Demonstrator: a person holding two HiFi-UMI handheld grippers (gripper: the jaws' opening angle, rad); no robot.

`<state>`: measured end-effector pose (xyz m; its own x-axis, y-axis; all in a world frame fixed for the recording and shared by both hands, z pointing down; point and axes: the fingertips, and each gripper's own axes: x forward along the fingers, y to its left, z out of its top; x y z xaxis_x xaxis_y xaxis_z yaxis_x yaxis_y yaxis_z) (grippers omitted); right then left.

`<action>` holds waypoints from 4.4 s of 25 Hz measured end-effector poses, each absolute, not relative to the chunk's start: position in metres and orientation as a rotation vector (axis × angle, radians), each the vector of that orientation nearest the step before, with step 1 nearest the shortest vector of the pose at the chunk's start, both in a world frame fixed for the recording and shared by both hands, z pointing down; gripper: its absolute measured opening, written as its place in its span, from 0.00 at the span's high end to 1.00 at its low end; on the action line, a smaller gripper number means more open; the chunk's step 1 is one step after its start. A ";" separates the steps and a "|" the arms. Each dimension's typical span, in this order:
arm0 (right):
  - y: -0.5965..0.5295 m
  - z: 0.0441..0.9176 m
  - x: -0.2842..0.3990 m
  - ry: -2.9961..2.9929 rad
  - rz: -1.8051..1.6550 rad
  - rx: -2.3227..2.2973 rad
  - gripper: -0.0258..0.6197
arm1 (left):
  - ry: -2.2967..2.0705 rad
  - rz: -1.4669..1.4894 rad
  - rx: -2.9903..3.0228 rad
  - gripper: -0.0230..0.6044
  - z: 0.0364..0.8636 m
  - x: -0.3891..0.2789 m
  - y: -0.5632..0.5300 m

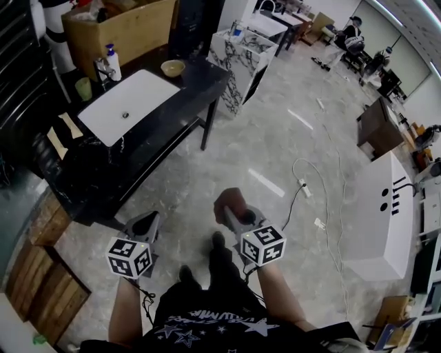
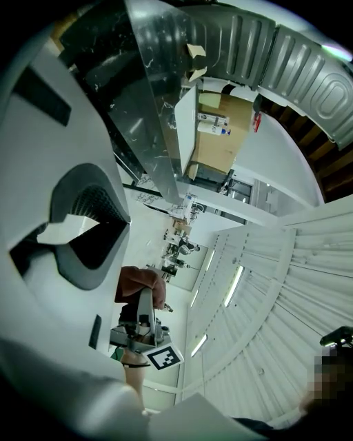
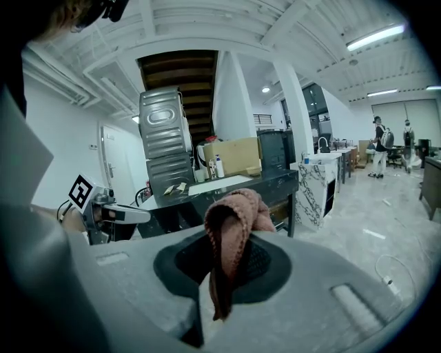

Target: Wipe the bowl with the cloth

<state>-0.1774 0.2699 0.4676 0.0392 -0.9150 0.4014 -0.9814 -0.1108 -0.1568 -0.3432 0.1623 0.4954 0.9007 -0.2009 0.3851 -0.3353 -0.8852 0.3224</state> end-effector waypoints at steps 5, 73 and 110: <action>0.236 0.469 -0.146 -2.032 0.601 2.117 0.88 | -0.425 0.487 2.692 0.95 0.490 -0.311 0.140; -0.247 0.456 0.196 -2.245 0.479 1.811 0.88 | -0.676 0.216 2.307 0.67 0.472 0.019 -0.321; -0.449 0.470 0.217 -2.689 0.460 1.045 0.88 | -1.119 0.360 1.853 0.93 0.536 0.060 -0.412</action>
